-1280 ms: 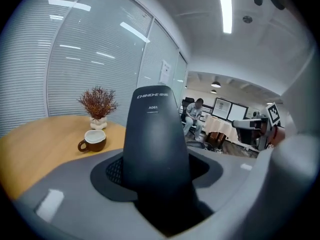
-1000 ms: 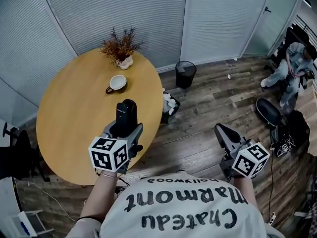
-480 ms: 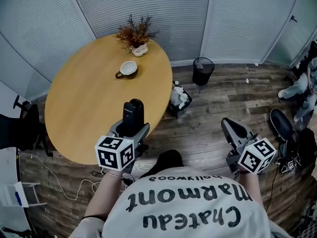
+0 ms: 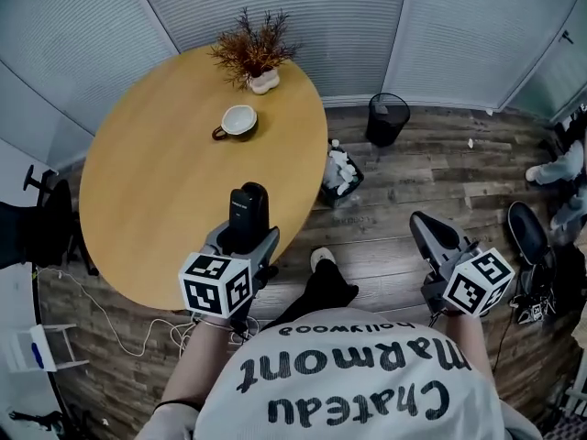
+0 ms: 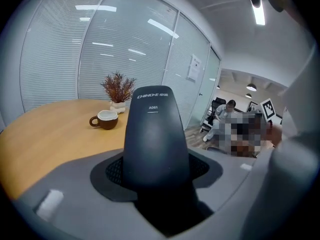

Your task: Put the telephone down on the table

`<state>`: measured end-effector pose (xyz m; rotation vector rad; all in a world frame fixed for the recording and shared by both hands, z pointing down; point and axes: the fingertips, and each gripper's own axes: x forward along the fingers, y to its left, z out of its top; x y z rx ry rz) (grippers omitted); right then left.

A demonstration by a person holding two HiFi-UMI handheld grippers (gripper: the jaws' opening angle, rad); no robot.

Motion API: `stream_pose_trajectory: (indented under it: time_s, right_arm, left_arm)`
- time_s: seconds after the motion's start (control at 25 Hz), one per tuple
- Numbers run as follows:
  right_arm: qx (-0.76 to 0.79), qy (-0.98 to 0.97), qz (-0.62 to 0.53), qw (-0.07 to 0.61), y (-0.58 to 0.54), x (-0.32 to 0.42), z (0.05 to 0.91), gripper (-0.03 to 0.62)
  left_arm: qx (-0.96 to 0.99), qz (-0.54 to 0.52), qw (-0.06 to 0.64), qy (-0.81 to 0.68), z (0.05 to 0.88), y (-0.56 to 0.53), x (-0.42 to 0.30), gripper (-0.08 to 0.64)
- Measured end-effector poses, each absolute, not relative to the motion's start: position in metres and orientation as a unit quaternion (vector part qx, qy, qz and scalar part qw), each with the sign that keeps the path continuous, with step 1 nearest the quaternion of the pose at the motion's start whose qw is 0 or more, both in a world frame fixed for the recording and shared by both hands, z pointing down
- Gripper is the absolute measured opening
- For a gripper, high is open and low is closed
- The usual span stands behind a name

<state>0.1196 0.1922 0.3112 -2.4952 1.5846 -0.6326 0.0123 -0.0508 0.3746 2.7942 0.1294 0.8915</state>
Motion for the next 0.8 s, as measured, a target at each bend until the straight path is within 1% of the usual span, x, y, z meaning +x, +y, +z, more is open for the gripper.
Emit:
stream_pose_trajectory:
  time_s: [0.4, 0.64, 0.8]
  right_arm:
    - [-0.821, 0.530, -0.208, 0.043, 0.145, 0.214, 0.307, 0.015]
    - [-0.810, 0.542, -0.223, 0.027, 0.111, 0.257, 0.311, 0.014]
    - [-0.797, 0.559, -0.230, 0.013, 0.078, 0.279, 0.307, 0.015]
  left_arm:
    - [0.942, 0.322, 0.076, 0.055, 0.392, -0.084, 0.102, 0.288]
    - [0.942, 0.319, 0.091, 0.060, 0.403, -0.099, 0.142, 0.288]
    - [0.939, 0.323, 0.104, 0.052, 0.412, -0.114, 0.156, 0.287]
